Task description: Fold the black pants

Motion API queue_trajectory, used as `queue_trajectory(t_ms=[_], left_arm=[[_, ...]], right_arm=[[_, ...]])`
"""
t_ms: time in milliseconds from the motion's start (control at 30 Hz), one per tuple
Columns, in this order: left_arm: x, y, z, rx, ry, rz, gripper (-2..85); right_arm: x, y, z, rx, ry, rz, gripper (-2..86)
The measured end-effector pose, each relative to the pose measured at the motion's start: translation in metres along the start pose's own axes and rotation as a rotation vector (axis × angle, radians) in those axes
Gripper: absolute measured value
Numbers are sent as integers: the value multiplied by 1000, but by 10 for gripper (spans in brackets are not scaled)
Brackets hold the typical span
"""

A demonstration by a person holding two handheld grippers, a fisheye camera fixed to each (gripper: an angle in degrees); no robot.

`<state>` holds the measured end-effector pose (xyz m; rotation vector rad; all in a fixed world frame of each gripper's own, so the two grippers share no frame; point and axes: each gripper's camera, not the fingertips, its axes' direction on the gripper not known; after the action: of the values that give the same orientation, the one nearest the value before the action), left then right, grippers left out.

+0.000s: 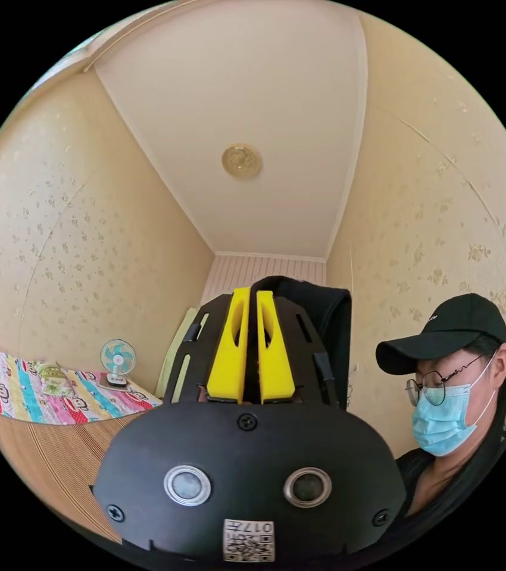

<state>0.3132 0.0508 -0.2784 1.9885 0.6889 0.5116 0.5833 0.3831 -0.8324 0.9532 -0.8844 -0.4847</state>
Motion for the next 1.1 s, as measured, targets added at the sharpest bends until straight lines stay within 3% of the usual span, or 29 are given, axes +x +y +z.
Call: queue_trajectory(t_ms=[67, 133, 233, 333, 500, 633, 700, 767, 833, 867, 933, 967, 1100], left_arm=[[27, -14, -29, 77, -43, 80, -6], [45, -30, -54, 127, -59, 132, -6], [75, -56, -85, 173, -163, 202, -6], [91, -68, -104, 203, -260, 299, -5], [73, -47, -110, 210, -416, 356, -4], [-16, -8, -86, 187, -606, 310, -3], [-76, -13, -44, 73, -750, 324, 0], [-192, -43, 26, -69, -854, 279, 9], [-301, -65, 74, -181, -941, 177, 30], [-373, -68, 94, -316, -1037, 96, 43], [-459, -46, 96, -506, -1178, -71, 54], [-495, -19, 85, -584, -1201, -126, 56], [-544, 113, 34, -773, -1097, -76, 62]], right_arm=[[22, -49, 5, 32, 17, 30, 47], [80, -102, 23, 66, -71, 264, 41], [140, -152, 49, 116, -256, 445, 38], [158, -191, 59, 160, -394, 424, 37], [147, -193, 91, 72, -334, 418, 32], [157, -142, 183, -80, -292, 505, 32], [168, -126, 253, -153, -207, 544, 34], [184, -124, 351, -256, -129, 509, 40], [211, -108, 504, -450, -15, 377, 66], [217, -96, 537, -525, 26, 341, 77], [235, -25, 617, -878, 225, 270, 102], [237, -6, 623, -926, 235, 273, 103], [207, 148, 594, -1071, -81, 175, 101]])
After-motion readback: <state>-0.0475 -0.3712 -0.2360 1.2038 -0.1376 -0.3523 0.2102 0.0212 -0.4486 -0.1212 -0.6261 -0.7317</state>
